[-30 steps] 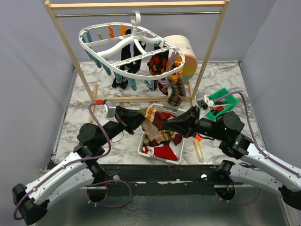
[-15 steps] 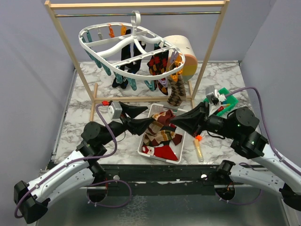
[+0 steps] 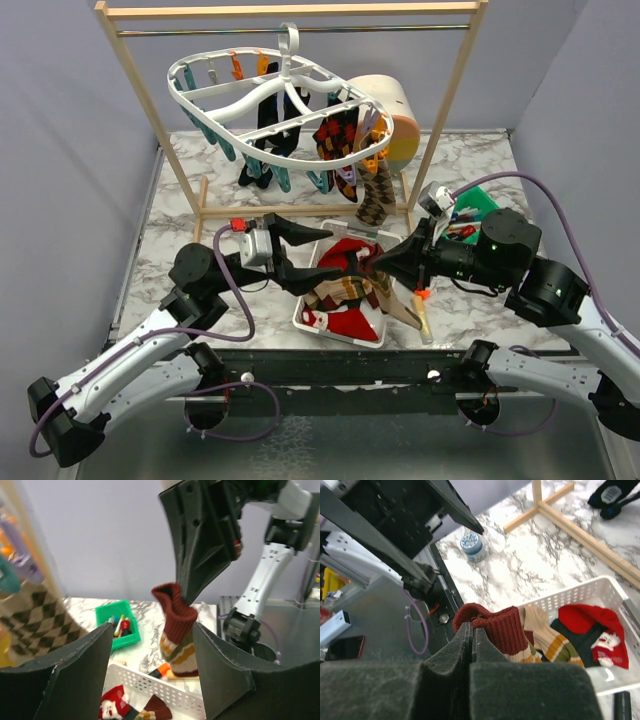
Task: Clip the socks to the hanger
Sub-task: Pick up the sock from the bin.
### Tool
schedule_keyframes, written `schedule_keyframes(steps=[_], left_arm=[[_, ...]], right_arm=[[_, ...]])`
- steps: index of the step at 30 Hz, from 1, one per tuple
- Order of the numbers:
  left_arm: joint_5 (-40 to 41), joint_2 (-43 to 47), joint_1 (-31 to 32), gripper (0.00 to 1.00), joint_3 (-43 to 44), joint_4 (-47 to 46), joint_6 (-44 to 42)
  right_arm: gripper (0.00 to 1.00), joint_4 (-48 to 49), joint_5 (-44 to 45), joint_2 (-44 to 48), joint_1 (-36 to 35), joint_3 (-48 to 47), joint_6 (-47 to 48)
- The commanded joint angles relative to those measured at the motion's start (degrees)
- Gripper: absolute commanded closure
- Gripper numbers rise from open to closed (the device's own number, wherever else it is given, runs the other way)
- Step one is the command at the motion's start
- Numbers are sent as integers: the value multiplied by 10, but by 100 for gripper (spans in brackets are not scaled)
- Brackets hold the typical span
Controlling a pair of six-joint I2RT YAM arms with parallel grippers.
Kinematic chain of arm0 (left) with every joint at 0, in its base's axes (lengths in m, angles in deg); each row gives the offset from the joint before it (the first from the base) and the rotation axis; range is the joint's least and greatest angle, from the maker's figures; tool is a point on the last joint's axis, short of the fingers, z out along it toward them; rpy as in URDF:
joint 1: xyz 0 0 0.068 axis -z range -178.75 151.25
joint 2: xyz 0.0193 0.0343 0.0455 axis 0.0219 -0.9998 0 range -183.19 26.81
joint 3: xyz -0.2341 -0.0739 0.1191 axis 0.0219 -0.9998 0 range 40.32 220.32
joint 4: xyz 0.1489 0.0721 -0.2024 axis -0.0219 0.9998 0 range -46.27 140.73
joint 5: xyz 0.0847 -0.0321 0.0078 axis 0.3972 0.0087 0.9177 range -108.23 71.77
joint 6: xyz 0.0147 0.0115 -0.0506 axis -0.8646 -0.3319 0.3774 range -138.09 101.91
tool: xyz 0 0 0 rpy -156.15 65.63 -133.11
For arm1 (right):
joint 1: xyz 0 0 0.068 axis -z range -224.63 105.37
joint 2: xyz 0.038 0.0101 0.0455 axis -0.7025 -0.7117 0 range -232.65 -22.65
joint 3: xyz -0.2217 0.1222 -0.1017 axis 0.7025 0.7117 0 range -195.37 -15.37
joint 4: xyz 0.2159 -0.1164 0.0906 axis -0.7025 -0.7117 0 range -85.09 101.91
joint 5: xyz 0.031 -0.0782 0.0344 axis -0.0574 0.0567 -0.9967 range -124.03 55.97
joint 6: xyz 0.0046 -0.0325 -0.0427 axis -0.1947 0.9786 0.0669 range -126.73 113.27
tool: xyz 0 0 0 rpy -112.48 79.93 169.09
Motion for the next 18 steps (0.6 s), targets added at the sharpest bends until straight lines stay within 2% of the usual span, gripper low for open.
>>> schedule_keyframes(steps=[1, 10, 18], left_arm=[[-135, -54, 3, 35, 48, 15, -10], [-206, -110, 4, 37, 70, 17, -28], [-213, -120, 4, 39, 74, 24, -44]], right_arm=[[99, -72, -17, 1, -3, -17, 27], [99, -62, -74, 2, -3, -5, 51], [99, -54, -99, -7, -3, -1, 58]])
